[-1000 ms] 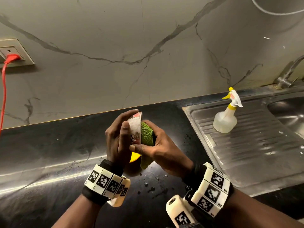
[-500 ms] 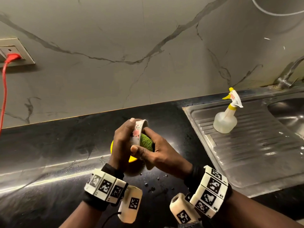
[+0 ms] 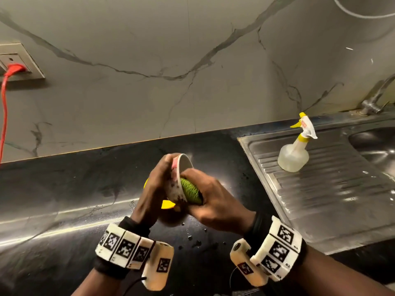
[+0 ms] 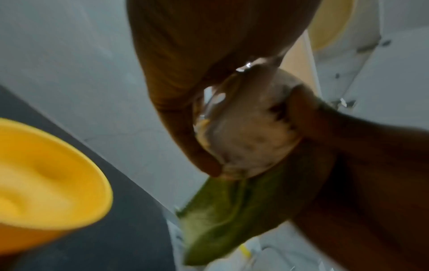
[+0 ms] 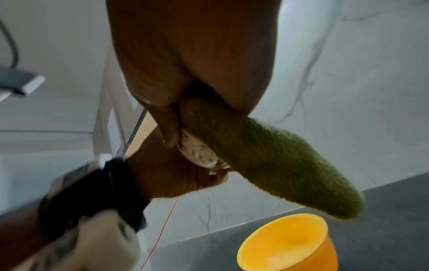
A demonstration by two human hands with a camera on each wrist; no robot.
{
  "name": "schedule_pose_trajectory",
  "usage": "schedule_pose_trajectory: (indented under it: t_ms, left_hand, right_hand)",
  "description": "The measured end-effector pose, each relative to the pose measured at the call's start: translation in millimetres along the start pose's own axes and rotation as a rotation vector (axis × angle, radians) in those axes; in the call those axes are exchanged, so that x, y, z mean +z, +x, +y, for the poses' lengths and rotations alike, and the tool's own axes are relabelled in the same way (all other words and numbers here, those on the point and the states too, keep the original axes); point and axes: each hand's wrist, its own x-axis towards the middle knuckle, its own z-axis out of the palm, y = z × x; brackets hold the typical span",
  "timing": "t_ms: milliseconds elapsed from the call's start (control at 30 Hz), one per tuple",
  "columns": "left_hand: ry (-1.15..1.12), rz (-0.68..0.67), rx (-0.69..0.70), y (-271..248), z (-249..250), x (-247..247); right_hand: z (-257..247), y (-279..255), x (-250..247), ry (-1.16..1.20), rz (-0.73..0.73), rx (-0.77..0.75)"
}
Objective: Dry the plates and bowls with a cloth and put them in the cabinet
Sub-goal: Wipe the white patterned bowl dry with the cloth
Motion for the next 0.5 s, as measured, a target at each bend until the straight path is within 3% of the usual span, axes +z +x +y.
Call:
schedule_pose_trajectory:
  t_ms: [67,133,267,400,467,500]
  left_hand:
    - [-0.155,0.007,-0.162,0.9,2.6,3.9]
    - [-0.248,0.05,-0.16,-0.2,1.2,8.9]
    - [-0.088,0.114,0.17,-2.5,-7.8,10.6]
    - [0.11,0.102,0.52,-1.1,-14.3,5.8]
    - [0.193,0.108,0.619,2.1,-17.2,2.5]
    - [0.192,0.094,0.606,3.7,-16.1,1.1]
  right_hand:
    - [0.7,-2.5,8.6,-0.032,-0.01,-0.002]
    - [-0.6,-2.9,13.2,0.016,-0.01,0.05]
    - [-7.7,2.8,8.6,0.148,-0.047,0.163]
    - [-8.7,7.0,4.0,0.424,-0.059,0.252]
    - [-8.7,9.0,4.0,0.428,-0.055,0.237]
    - [-9.4,10.4,3.7,0.359,-0.04,0.212]
